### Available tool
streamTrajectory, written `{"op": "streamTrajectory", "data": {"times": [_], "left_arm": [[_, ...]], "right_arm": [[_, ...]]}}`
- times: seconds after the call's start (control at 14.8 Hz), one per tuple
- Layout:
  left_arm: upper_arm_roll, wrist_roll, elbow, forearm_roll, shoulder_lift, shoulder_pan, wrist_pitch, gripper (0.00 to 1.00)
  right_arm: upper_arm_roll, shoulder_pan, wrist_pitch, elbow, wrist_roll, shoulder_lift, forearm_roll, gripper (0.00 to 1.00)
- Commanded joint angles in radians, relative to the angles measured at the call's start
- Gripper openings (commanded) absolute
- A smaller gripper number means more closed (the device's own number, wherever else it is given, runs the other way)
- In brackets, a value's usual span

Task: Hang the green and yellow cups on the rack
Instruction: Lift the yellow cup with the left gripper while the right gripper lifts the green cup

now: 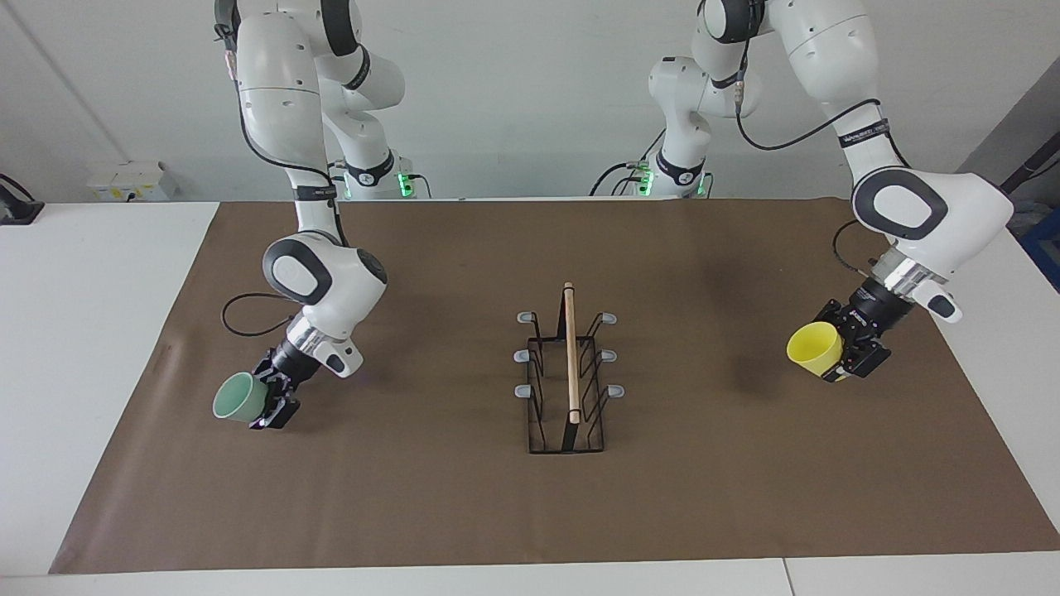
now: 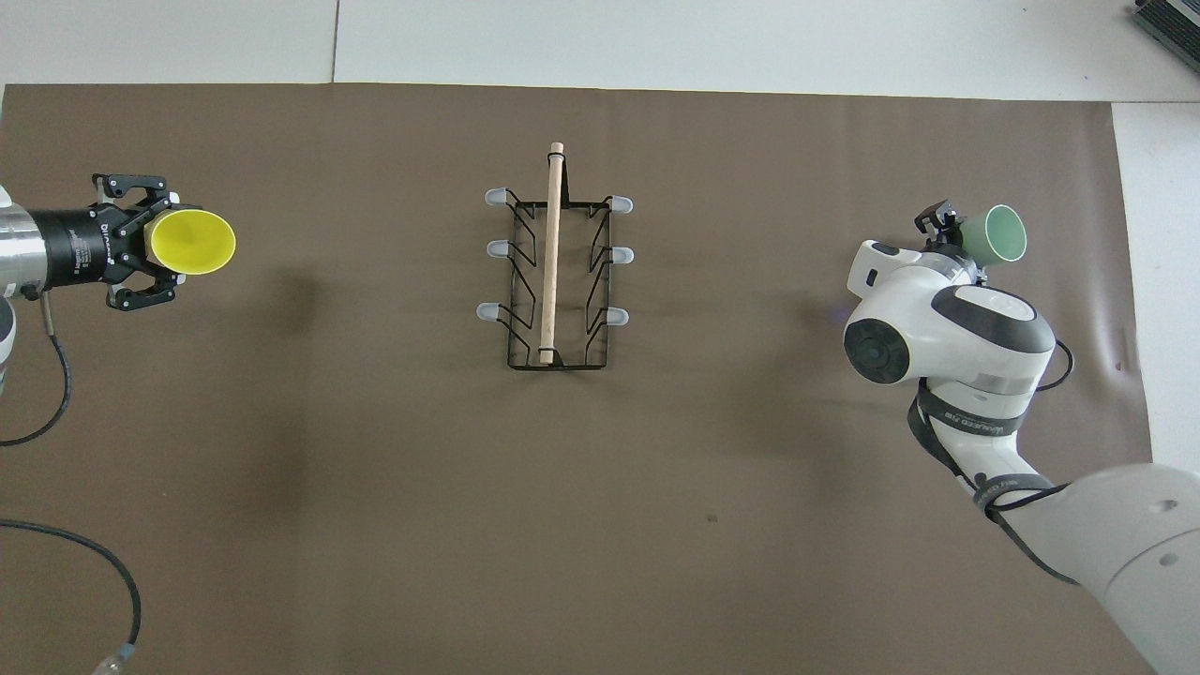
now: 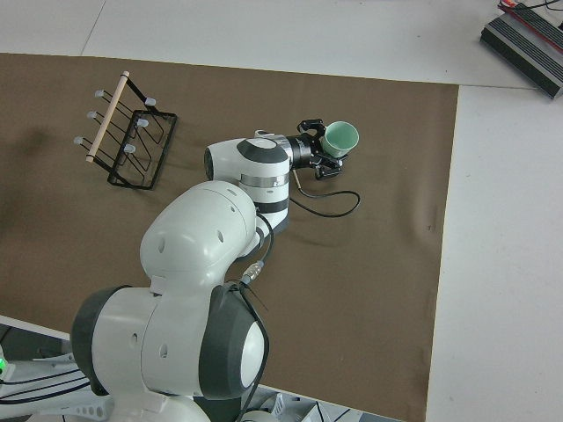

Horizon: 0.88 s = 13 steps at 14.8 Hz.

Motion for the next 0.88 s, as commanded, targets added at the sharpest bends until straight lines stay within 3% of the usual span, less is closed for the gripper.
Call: {"op": "streamTrajectory", "data": {"times": [0.0,0.47,0.67,0.81], "left_arm": [[0.069,-0.072,0.032,0.101,0.005,-0.076,-0.034,0.00],[0.068,-0.207,0.155,0.349,0.014,-0.102,-0.161,0.00],[0.068,-0.209,0.161,0.379,0.012,-0.105,-0.174,0.00],[0.068,-0.209,0.184,0.464,0.011,-0.104,-0.195,0.00]], "right_arm": [[0.011,-0.012,0.023,-0.004,-0.046,-0.040,0.099,0.00],[0.013,0.005,-0.020,-0.005,-0.230,-0.119,0.540,0.00],[0.014,0.004,-0.066,-0.005,-0.298,-0.153,0.731,0.00],[0.020,0.008,-0.101,-0.002,-0.363,-0.181,0.882,0.00]]}}
